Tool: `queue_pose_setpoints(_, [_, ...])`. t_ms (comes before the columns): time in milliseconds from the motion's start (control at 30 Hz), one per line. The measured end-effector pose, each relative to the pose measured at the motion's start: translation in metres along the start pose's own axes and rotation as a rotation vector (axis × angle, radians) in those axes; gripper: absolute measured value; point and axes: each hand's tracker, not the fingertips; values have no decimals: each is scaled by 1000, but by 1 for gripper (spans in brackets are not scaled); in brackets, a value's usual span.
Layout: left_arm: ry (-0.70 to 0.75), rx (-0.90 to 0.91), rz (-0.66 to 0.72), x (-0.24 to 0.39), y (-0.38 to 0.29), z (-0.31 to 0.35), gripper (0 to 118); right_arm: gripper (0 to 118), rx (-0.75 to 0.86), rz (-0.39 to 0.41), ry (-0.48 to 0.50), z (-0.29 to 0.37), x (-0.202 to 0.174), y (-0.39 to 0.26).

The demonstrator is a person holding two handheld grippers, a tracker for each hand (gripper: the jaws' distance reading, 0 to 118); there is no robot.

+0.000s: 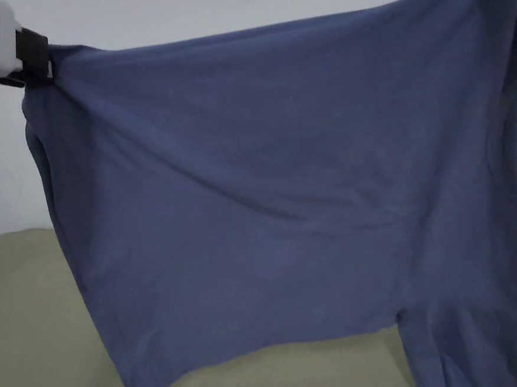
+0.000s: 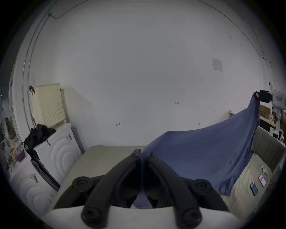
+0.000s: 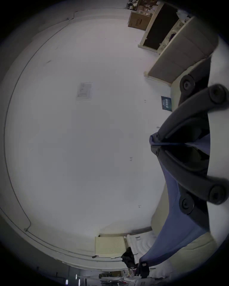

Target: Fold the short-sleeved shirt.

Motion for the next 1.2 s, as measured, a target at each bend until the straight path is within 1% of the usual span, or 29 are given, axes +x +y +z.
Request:
queue_pose_setpoints(33, [5, 11, 3, -19, 5, -18, 4, 2, 10, -5, -2, -2, -2, 5])
queue_pose_setpoints(67, [2, 37, 28, -21, 7, -19, 4, 2, 24, -20, 9, -3, -2, 10])
queue_pose_setpoints(100, [0, 49, 55, -22, 8, -20, 4, 2, 28, -25, -1, -4, -5, 15])
queue_pose_setpoints(133, [-4, 57, 80, -22, 8, -21, 4, 2, 35, -38, 6, -11, 3, 18])
queue_pose_setpoints(200, [-5, 43, 76, -15, 2, -15, 4, 2, 44, -46, 18, -11, 0, 17])
queue_pose_setpoints(267, [7, 29, 45, -12, -6, -13, 4, 2, 36, -38, 35, -12, 2, 8])
queue_pose_setpoints(300, [4, 34, 31, -11, -12, -13, 4, 2, 19, -22, 38, -12, 1, 2])
queue_pose_setpoints(333, [0, 32, 30, -11, -18, -10, 4, 2, 0, -7, 35, -11, 0, -5])
queue_pose_setpoints(400, [-27, 25, 52, -13, -34, -4, 4, 2, -16, 1, 59, -1, 0, -26])
queue_pose_setpoints(433, [-31, 22, 61, -33, -31, -20, 4, 2, -24, 5, 72, 3, 0, -34])
queue_pose_setpoints(467, [-43, 7, 66, -36, -39, -20, 4, 2, -37, 8, 74, 9, -1, -44])
queue_pose_setpoints(500, [-59, -11, 65, -39, -49, -18, 4, 2, -48, 12, 81, 15, -1, -55])
queue_pose_setpoints(567, [-73, -34, 50, -41, -66, -16, 4, 2, -43, 33, 42, 44, -10, -75])
queue_pose_setpoints(633, [-85, -41, 42, -44, -86, -7, 4, 2, -33, 45, 51, 62, -9, -92])
queue_pose_setpoints(667, [-91, -45, 44, -45, -98, -1, 4, 2, -27, 34, 53, 64, -2, -97])
queue_pose_setpoints(733, [-102, -62, 50, -54, -120, 4, 4, 2, -67, 7, 100, 81, 4, -109])
queue_pose_setpoints(867, [-115, -106, 69, -47, -160, 39, 4, 2, -118, 38, 99, 122, 10, -141])
queue_pose_setpoints(967, [-132, -114, 77, -55, -187, 56, 4, 2, -179, 2, 121, 155, 19, -167])
queue_pose_setpoints(1033, [-139, -120, 86, -55, -205, 69, 4, 2, -201, 1, 119, 173, 24, -185])
queue_pose_setpoints(1067, [-152, -125, 89, -55, -216, 76, 4, 2, -212, 9, 121, 187, 20, -192])
queue_pose_setpoints(1100, [-163, -135, 86, -46, -227, 90, 4, 2, -223, 6, 115, 197, 21, -201])
queue_pose_setpoints(1200, [-185, -169, 85, -46, -260, 108, 4, 2, -270, -50, 130, 223, 32, -235])
